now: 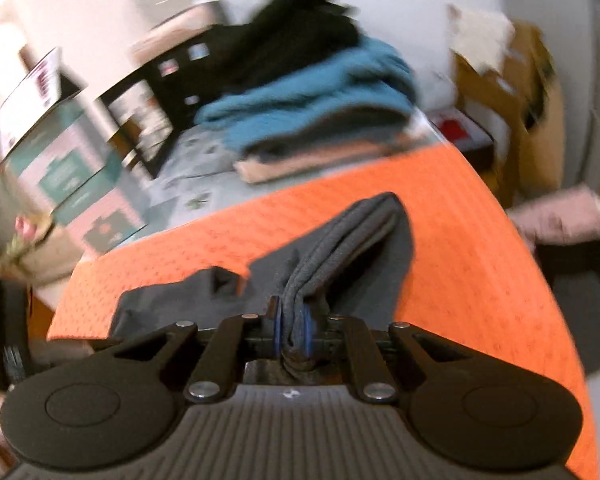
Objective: Fold clothes
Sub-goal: 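Fold the sweatshirt in half with the left gripper over the right gripper's side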
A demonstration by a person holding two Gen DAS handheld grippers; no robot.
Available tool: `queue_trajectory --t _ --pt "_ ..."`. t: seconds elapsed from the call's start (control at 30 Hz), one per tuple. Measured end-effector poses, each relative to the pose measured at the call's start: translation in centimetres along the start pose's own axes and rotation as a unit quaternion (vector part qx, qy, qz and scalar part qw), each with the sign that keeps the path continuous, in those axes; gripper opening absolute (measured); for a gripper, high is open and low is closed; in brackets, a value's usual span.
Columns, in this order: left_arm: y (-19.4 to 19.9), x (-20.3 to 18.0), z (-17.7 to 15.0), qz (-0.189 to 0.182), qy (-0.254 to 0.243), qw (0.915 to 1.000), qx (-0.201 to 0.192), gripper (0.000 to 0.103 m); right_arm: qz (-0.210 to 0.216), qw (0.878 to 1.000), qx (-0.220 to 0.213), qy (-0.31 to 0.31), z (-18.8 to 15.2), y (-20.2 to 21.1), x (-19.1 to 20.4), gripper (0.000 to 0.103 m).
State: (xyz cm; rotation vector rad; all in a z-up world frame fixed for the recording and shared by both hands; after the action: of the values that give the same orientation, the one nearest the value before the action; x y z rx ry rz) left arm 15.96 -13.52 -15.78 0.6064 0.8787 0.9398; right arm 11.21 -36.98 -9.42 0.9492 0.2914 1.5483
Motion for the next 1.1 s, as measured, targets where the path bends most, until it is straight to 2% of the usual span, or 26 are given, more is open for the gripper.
queue_trajectory --t 0.03,0.1,0.17,0.23,0.37,0.5,0.53,0.57,0.6,0.63,0.7,0.8,0.83,0.9,1.0,1.07,1.1 --pt "1.1 0.7 0.5 -0.026 0.037 0.9989 -0.012 0.059 0.002 1.000 0.000 0.021 0.3 0.1 1.2 0.012" --pt "3.2 1.9 1.7 -0.075 0.107 0.9908 -0.035 0.063 0.003 0.998 0.005 0.064 0.6 0.1 3.6 0.012" --pt "4.8 3.0 2.7 -0.119 0.167 0.9775 -0.050 0.069 0.006 0.994 0.009 0.107 0.6 0.1 6.1 0.012" --pt "5.9 3.7 3.6 -0.150 0.205 0.9656 -0.056 0.071 0.010 0.989 0.013 0.150 0.5 0.0 8.6 0.012" --pt "6.4 3.4 4.3 -0.182 0.208 0.9600 -0.044 0.079 0.022 0.973 0.024 0.230 -0.5 -0.8 13.4 0.012" --pt "5.8 3.3 3.9 -0.197 0.201 0.9594 -0.013 0.081 0.029 0.947 0.039 0.317 -2.5 -2.3 17.9 0.012" --pt "5.6 3.8 3.6 -0.184 0.205 0.9613 -0.009 0.072 0.030 0.940 0.043 0.338 -3.1 -2.6 18.9 0.012" --pt "5.4 4.4 3.3 -0.172 0.210 0.9626 -0.009 0.051 0.034 0.933 0.048 0.355 -3.7 -3.0 19.8 0.012" --pt "5.3 5.1 2.9 -0.160 0.214 0.9635 -0.009 0.039 0.038 0.926 0.054 0.371 -4.4 -3.3 20.6 0.011" --pt "5.3 5.9 2.6 -0.154 0.220 0.9632 -0.010 0.021 0.043 0.921 0.058 0.382 -4.9 -3.5 21.2 0.011" --pt "5.2 7.6 1.9 -0.143 0.233 0.9618 -0.013 0.016 0.053 0.915 0.068 0.393 -5.6 -3.6 22.1 0.013" --pt "5.2 9.9 0.8 -0.116 0.243 0.9630 -0.014 0.016 0.114 0.915 0.098 0.374 -5.9 -2.5 22.6 0.013" --pt "5.0 10.9 0.4 -0.110 0.252 0.9614 -0.012 0.016 0.141 0.916 0.109 0.360 -6.0 -1.9 22.6 0.014" --pt "4.6 12.8 -0.6 -0.113 0.281 0.9530 -0.013 0.017 0.177 0.918 0.122 0.332 -6.0 -0.7 22.3 0.019" --pt "5.0 14.7 -1.6 -0.139 0.322 0.9357 -0.035 0.021 0.176 0.928 0.130 0.302 -5.5 -0.3 20.6 0.022" --pt "5.6 15.4 -2.1 -0.166 0.349 0.9206 -0.057 0.037 0.166 0.936 0.133 0.282 -5.3 -0.1 19.2 0.025" --pt "5.8 15.5 -2.1 -0.173 0.353 0.9171 -0.065 0.041 0.154 0.942 0.135 0.268 -5.1 -0.3 18.3 0.025"
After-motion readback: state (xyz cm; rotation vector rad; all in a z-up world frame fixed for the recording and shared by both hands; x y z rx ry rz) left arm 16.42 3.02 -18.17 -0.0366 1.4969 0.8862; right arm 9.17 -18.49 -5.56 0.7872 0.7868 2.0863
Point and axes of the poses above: each gripper's, at about its wrist camera, not at the fingertips, and y roughly against the way its jaws point, x to its left, z to its top, the point moved 6 cm from there along -y, roughly the way its jaws point, and after that the axes turned 5 degrees about -y, right-handed, at the moved point
